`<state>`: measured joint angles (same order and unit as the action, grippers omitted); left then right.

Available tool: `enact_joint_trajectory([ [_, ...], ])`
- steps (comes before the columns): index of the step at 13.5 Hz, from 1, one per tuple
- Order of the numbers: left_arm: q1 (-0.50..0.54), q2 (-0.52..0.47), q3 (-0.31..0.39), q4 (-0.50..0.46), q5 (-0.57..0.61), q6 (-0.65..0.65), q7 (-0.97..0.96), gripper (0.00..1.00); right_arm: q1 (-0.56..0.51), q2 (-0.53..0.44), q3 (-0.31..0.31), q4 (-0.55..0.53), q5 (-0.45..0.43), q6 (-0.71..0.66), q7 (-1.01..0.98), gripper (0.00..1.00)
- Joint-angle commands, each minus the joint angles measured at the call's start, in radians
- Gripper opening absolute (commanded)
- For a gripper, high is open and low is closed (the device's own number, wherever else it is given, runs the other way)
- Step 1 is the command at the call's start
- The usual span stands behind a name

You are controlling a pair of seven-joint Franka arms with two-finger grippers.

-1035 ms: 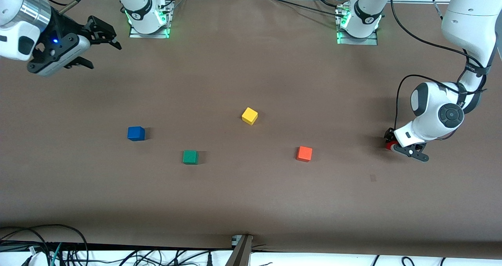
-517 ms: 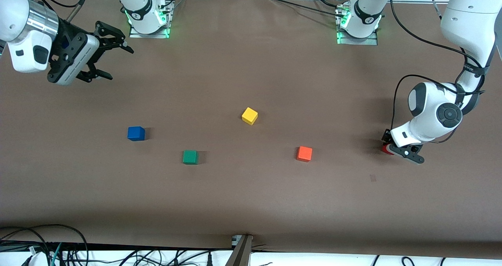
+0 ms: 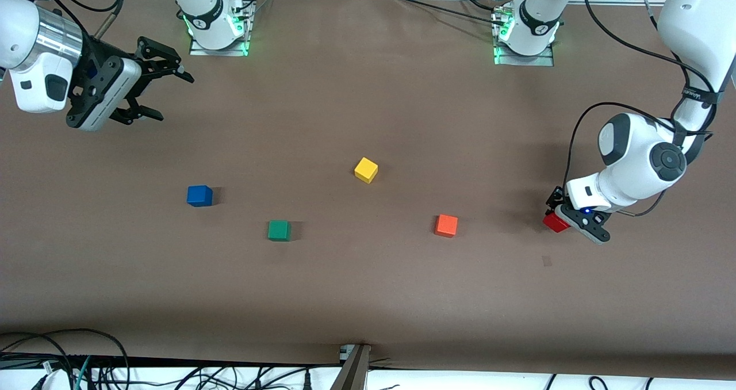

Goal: Pass red block to right arm, stack on blue
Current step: 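Lift the red cube with the left gripper while the right gripper approaches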

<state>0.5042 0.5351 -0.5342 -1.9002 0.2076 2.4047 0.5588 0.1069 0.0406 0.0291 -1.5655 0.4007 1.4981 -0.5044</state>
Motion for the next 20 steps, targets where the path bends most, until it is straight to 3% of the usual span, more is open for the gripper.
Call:
enact_joint_trajectory([
  [1,0.033,-0.006,-0.056,0.093,-0.139,-0.142,0.168,0.00,-0.012,-0.011,-0.005,-0.010,0.027,-0.030,0.050,1.00],
  [6,0.034,-0.006,-0.105,0.142,-0.426,-0.277,0.501,0.00,-0.048,0.065,-0.021,-0.011,0.284,-0.033,0.034,1.00],
  [13,0.013,0.025,-0.171,0.142,-0.916,-0.303,1.007,0.00,-0.108,0.218,-0.023,-0.076,0.717,-0.041,-0.064,1.00],
  [17,-0.007,0.123,-0.243,0.151,-1.103,-0.302,1.196,0.00,-0.108,0.341,-0.021,-0.081,0.930,-0.055,-0.118,1.00],
  [20,-0.059,0.132,-0.248,0.176,-1.218,-0.296,1.256,0.00,-0.102,0.418,-0.011,-0.082,1.044,-0.055,-0.123,1.00],
])
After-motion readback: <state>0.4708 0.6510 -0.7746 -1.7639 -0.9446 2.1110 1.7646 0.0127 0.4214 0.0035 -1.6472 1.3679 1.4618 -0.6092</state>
